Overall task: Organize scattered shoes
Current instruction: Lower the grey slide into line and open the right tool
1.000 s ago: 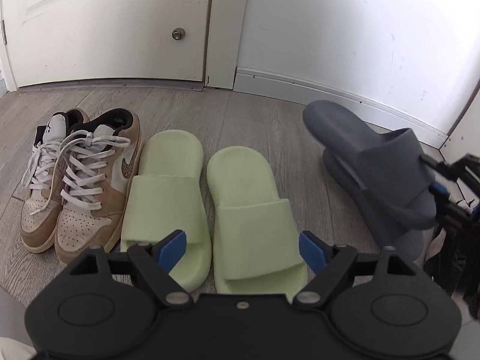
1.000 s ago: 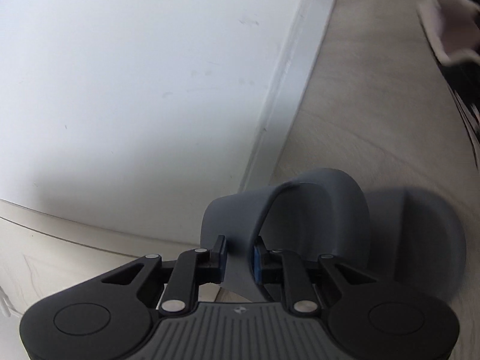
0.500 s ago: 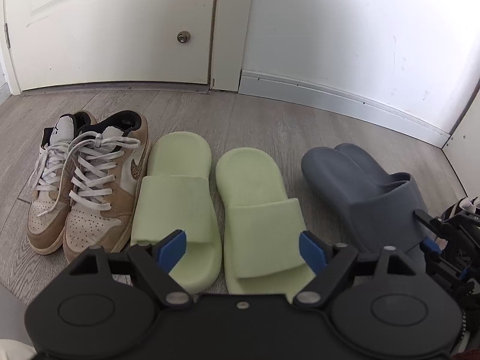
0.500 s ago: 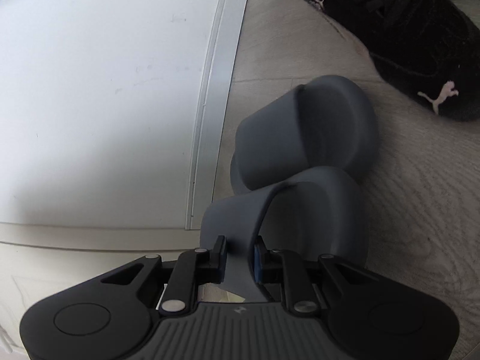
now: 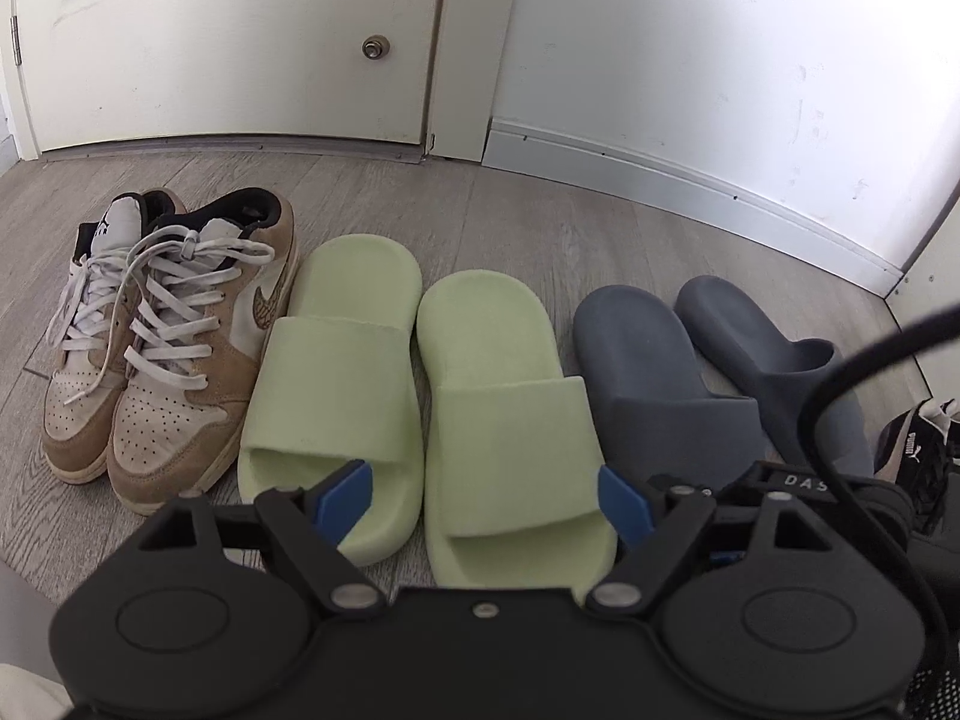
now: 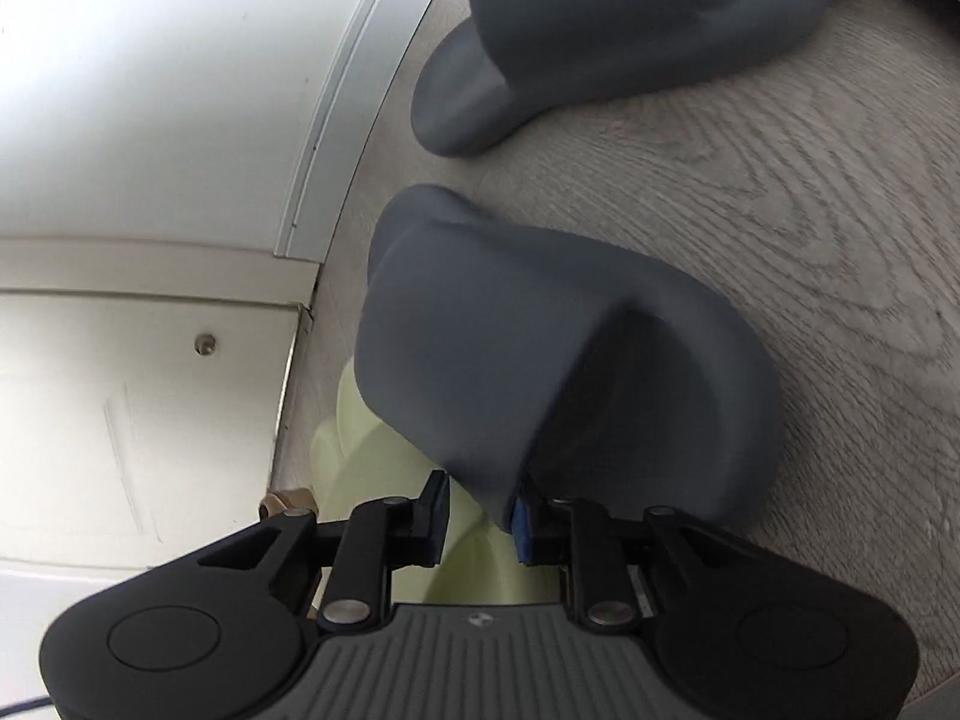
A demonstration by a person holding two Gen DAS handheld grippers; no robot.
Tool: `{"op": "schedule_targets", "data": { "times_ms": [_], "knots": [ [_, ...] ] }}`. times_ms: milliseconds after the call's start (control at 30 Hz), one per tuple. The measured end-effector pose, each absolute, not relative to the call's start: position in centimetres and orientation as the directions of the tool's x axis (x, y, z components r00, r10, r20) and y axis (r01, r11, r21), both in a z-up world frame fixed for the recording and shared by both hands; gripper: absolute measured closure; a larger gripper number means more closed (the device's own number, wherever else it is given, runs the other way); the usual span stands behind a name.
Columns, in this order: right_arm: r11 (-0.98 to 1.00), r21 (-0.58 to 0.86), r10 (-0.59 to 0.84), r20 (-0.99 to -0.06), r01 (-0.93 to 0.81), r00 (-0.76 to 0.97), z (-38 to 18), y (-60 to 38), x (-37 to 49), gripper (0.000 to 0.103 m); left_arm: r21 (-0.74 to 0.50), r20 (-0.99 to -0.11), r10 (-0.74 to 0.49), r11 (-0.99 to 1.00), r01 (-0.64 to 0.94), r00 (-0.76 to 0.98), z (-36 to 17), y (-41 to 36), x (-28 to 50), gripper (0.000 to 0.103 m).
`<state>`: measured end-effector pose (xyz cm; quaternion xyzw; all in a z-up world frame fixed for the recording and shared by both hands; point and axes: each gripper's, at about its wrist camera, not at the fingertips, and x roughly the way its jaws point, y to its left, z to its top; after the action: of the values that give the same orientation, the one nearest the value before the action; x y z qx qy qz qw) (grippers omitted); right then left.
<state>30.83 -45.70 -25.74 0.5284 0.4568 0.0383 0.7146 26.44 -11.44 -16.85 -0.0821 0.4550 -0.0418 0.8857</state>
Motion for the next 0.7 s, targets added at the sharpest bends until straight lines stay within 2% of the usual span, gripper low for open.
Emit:
{"op": "schedule_targets", "data": {
  "times_ms": [33, 167, 200, 333, 433, 633, 700],
  "knots": [
    [0.429, 0.790, 0.559, -0.613, 0.438, 0.558, -25.8, -46.1, 31.1, 0.072, -0.185, -0.799, -0.149, 0.983, -0.002, 0.583, -16.8, -11.4, 26.5, 0.020],
    [0.426, 0.787, 0.654, -0.608, 0.446, 0.450, -24.6, -49.8, 31.1, 0.044, -0.189, -0.798, -0.150, 0.982, -0.006, 0.583, -16.8, -11.3, 26.5, 0.020],
    [0.435, 0.791, 0.653, -0.606, 0.430, 0.454, -24.0, -51.0, 30.8, 0.042, -0.191, -0.798, -0.151, 0.982, -0.007, 0.584, -16.8, -11.3, 26.5, 0.020],
    [0.519, 0.776, 0.558, -0.625, 0.358, 0.546, -21.0, -56.1, 28.4, 0.039, -0.195, -0.797, -0.152, 0.981, -0.012, 0.584, -16.8, -11.2, 26.6, 0.020],
    [0.539, 0.780, 0.432, -0.580, 0.317, 0.691, -19.6, -59.7, 27.5, 0.039, -0.208, -0.796, -0.159, 0.978, -0.017, 0.584, -16.9, -12.0, 26.7, 0.020],
    [0.561, 0.756, 0.236, -0.538, 0.338, 0.809, -22.6, -63.8, 32.1, 0.039, -0.157, -0.781, -0.126, 0.988, 0.004, 0.612, -15.8, -12.7, 26.2, 0.020],
    [0.539, 0.769, 0.246, -0.533, 0.343, 0.809, -24.0, -64.0, 33.2, 0.041, -0.154, -0.778, -0.123, 0.988, 0.002, 0.616, -15.5, -12.8, 26.2, 0.020]
  ]
}}
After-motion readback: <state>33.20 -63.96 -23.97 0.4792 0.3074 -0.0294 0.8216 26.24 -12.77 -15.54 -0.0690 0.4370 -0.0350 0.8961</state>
